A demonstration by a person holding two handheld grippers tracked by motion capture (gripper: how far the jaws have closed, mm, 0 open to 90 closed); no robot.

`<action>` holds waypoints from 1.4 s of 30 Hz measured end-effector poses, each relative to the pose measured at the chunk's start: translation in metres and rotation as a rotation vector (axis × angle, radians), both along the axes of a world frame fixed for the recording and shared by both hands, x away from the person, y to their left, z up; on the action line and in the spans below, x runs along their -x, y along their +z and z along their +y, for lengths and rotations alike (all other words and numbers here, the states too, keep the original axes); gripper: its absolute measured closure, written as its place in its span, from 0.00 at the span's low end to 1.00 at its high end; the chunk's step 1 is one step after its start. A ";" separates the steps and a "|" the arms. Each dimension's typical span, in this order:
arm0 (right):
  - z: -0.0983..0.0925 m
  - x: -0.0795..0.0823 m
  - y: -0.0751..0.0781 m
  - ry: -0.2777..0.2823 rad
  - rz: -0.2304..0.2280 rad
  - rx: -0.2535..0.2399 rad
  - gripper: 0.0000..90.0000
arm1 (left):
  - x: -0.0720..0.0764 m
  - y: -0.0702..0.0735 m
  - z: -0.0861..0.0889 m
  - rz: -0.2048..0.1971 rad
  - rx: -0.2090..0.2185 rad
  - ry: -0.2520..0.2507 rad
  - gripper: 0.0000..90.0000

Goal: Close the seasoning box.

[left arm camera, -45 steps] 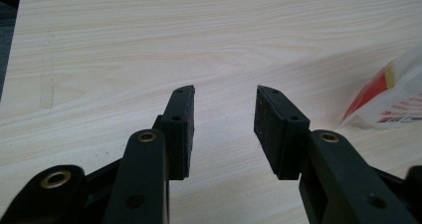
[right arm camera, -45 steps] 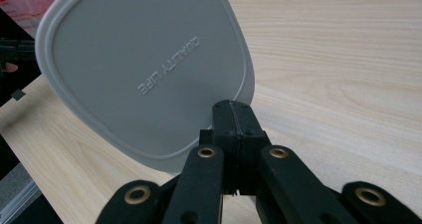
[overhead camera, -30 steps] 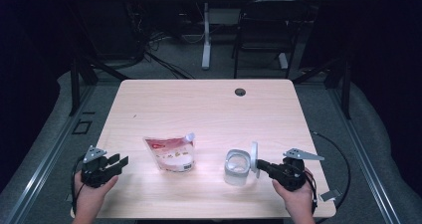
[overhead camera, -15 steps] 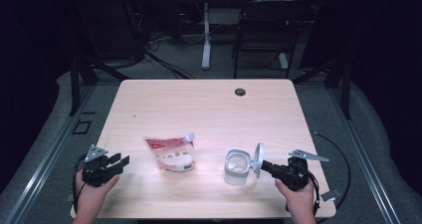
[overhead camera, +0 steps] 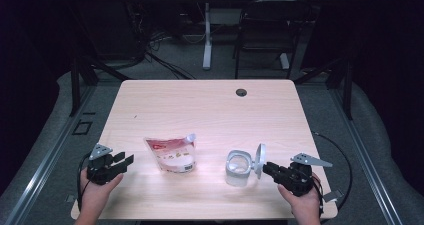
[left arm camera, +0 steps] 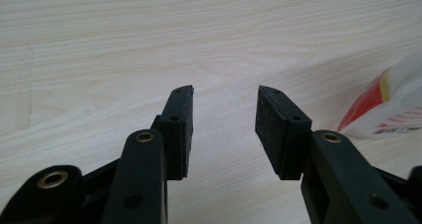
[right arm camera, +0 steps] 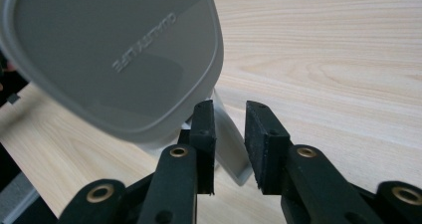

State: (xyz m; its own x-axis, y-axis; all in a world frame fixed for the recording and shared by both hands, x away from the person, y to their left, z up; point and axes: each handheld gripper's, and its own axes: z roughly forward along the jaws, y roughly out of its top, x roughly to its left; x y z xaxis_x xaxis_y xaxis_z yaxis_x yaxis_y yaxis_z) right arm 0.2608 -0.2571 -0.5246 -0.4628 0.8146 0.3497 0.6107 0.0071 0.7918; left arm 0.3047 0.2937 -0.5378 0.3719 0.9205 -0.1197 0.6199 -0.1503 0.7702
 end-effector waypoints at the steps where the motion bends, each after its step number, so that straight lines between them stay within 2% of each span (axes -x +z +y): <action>1: -0.001 0.003 0.000 0.002 -0.007 0.029 0.82 | -0.002 0.000 -0.002 -0.002 0.002 -0.002 0.65; 9: -0.002 0.010 -0.001 0.012 -0.018 0.077 0.80 | -0.008 0.000 -0.006 0.002 0.001 -0.016 0.65; 14: 0.003 0.013 -0.001 0.050 -0.003 0.110 0.80 | -0.011 0.000 -0.009 0.000 0.004 -0.023 0.65; 20: 0.011 0.013 -0.005 0.065 0.005 0.141 0.81 | -0.011 0.000 -0.009 -0.003 0.003 -0.026 0.65; 24: 0.014 0.012 -0.005 0.073 0.004 0.144 0.81 | -0.010 0.000 -0.008 -0.003 0.003 -0.023 0.65; 29: 0.017 0.011 -0.005 0.068 -0.003 0.144 0.76 | -0.009 0.000 -0.006 -0.003 0.003 -0.017 0.65; 31: 0.018 0.011 -0.006 0.064 -0.002 0.154 0.77 | -0.008 0.001 -0.005 0.007 -0.001 -0.021 0.65; 35: 0.018 0.009 -0.005 0.062 0.008 0.177 0.86 | -0.007 0.000 -0.005 -0.002 0.004 -0.016 0.65; 38: 0.017 0.008 -0.005 0.059 0.012 0.170 0.91 | -0.006 0.000 -0.004 -0.002 0.003 -0.016 0.65; 42: 0.017 0.006 -0.005 0.048 0.011 0.168 0.93 | -0.005 0.000 -0.002 0.001 0.005 -0.011 0.65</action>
